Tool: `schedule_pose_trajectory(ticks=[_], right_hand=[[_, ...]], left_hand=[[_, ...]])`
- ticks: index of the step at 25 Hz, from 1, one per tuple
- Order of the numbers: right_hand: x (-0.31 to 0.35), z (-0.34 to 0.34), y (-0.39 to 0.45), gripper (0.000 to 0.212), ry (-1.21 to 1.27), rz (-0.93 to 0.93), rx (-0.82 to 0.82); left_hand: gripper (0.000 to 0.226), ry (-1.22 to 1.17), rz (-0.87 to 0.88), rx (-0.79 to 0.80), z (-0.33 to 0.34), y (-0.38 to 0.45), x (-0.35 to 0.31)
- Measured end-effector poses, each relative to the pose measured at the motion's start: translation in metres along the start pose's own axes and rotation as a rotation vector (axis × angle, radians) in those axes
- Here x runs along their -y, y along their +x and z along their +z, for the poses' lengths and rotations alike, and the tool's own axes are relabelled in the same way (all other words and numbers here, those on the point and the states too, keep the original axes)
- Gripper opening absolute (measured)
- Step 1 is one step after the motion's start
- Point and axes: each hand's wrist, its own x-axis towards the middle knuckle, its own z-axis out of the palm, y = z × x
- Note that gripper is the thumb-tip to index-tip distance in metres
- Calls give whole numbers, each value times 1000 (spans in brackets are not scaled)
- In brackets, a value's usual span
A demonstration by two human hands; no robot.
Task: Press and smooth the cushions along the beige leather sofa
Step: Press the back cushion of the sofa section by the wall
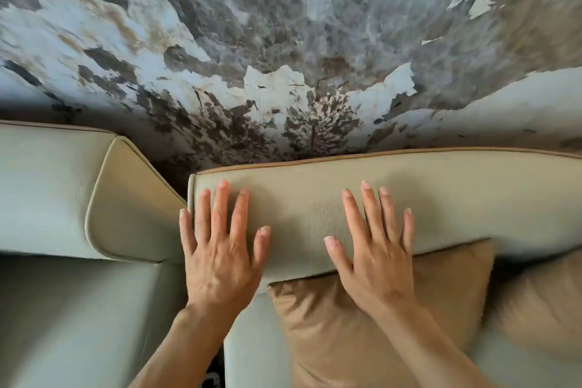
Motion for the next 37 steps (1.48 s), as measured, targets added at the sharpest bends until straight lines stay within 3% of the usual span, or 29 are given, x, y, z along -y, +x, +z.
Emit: schedule_pose_trajectory(ticks=[2,8,22,37], right_hand=[[-5,25,11,68,41,-18,-13],[-14,75,22,66,21,-64,-271],[-24,98,124,64,-11,47,-383],[-33,110,174,64,-45,92,-450]], left_hand=[[63,60,-9,-77,20,5,-3],[67,178,57,-285,54,11,6],[64,154,109,-326,78,133,-5],[64,150,148,-310,90,193,-14]])
